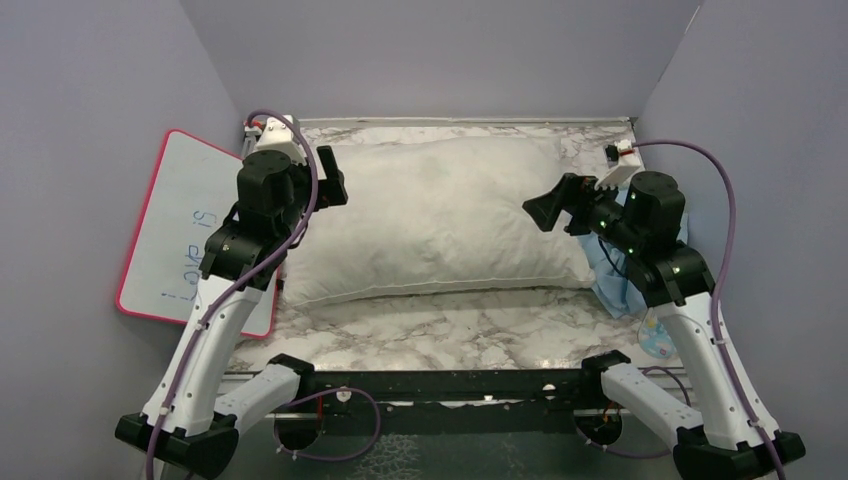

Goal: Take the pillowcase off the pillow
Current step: Reset both arms

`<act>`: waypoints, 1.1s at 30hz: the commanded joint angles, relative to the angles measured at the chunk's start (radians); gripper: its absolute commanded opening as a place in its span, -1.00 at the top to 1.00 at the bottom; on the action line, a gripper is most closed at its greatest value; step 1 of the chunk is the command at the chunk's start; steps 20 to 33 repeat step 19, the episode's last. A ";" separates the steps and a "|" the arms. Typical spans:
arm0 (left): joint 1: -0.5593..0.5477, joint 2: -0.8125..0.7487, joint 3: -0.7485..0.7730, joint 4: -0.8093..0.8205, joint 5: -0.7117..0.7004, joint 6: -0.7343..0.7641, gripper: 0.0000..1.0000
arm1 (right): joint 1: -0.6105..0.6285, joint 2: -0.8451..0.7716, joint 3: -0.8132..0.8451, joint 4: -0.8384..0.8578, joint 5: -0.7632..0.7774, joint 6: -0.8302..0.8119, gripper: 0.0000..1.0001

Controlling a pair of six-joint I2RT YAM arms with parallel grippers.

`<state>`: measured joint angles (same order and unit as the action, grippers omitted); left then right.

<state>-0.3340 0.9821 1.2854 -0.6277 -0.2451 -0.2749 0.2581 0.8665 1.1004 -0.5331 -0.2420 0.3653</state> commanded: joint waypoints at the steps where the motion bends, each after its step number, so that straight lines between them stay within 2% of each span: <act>1: -0.002 -0.012 -0.014 0.037 -0.017 0.006 -0.98 | -0.001 0.001 0.021 -0.056 -0.032 0.005 -1.00; 33: -0.002 0.008 -0.019 0.028 -0.041 -0.002 -0.98 | -0.001 0.010 0.008 -0.071 -0.021 0.025 -1.00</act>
